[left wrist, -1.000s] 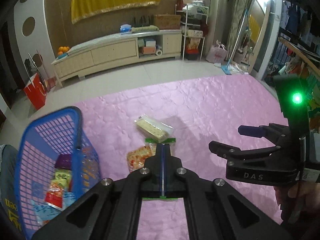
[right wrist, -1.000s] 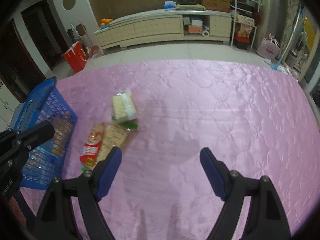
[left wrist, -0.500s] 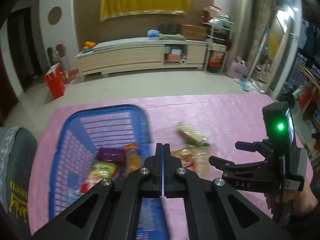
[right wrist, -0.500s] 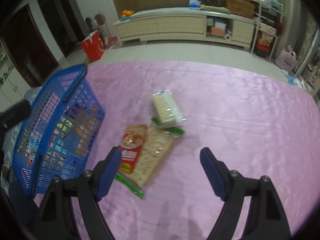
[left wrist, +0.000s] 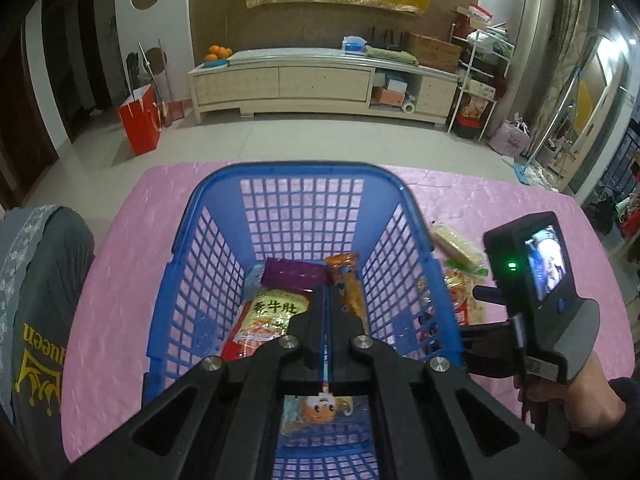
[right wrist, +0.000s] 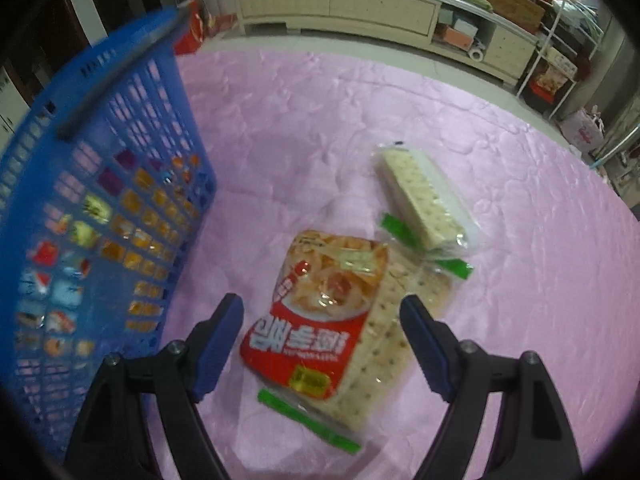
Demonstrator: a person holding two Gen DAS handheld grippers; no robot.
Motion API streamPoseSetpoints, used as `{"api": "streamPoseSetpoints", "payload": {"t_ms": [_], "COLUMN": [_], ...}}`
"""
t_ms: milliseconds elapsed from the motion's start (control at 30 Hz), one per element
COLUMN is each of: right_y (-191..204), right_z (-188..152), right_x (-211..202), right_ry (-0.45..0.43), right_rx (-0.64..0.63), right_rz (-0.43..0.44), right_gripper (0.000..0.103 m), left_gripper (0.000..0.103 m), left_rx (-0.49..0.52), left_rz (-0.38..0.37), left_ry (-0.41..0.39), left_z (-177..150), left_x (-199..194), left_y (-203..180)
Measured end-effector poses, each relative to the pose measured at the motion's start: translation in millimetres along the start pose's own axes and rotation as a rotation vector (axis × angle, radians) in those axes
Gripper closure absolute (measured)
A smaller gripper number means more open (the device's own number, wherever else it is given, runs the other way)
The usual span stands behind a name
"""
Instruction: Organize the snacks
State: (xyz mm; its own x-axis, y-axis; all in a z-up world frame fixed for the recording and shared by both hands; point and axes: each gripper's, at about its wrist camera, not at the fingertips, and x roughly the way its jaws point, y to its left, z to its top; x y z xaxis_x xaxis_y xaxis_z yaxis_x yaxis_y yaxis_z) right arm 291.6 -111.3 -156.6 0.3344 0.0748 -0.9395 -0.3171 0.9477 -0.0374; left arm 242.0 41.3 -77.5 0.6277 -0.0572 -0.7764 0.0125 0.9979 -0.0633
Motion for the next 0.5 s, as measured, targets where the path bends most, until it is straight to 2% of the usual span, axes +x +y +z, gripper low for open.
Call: {"api": "streamPoseSetpoints", "payload": {"t_ms": [67, 100, 133, 167, 233, 267, 300, 333, 400, 500], "right_y": [6.7, 9.7, 13.1, 17.5, 23.1, 24.4, 24.8, 25.0, 19.4, 11.6], "right_z": [0.1, -0.3, -0.9, -1.9, -4.3, -6.1, -8.2, -10.2, -9.0, -16.3], "right_x": [3.6, 4.5, 3.9, 3.5, 2.5, 1.4, 0.4, -1.3, -2.2, -7.7], "right_ry": [-0.004, -0.004, -0.009, -0.017, -0.02, -0.019, -0.019, -0.023, -0.006, -0.018], "right_rx": [-0.026, -0.039, -0.056, -0.079, -0.1, -0.113, -0.119, -0.119, -0.084, -0.049], "right_rz": [-0.046, -0.068, -0.092, -0.12, -0.12, -0.123, -0.115, -0.102, -0.04, 0.024], "right_gripper": [0.019, 0.025, 0.036, 0.039, 0.051, 0.054, 0.062, 0.082, 0.088, 0.09], "left_gripper": [0.103, 0.103, 0.103, 0.103, 0.103, 0.103, 0.103, 0.103, 0.103, 0.103], "left_rx": [-0.003, -0.005, -0.006, -0.009, -0.013, -0.013, -0.013, -0.015, -0.018, -0.014], "left_rz": [-0.01, -0.014, -0.017, -0.022, -0.025, -0.029, -0.03, -0.029, -0.033, -0.03], "left_ry": [0.005, 0.007, 0.01, 0.014, 0.019, 0.021, 0.022, 0.022, 0.026, 0.029], "left_z": [-2.3, -3.1, -3.7, -4.5, -6.6, -8.1, -8.8, -9.9, -12.8, -13.4], "left_x": [2.6, 3.8, 4.6, 6.0, 7.3, 7.2, 7.3, 6.5, 5.3, 1.5], "left_y": [1.5, 2.1, 3.3, 4.4, 6.3, 7.4, 7.8, 8.0, 9.0, 8.8]}}
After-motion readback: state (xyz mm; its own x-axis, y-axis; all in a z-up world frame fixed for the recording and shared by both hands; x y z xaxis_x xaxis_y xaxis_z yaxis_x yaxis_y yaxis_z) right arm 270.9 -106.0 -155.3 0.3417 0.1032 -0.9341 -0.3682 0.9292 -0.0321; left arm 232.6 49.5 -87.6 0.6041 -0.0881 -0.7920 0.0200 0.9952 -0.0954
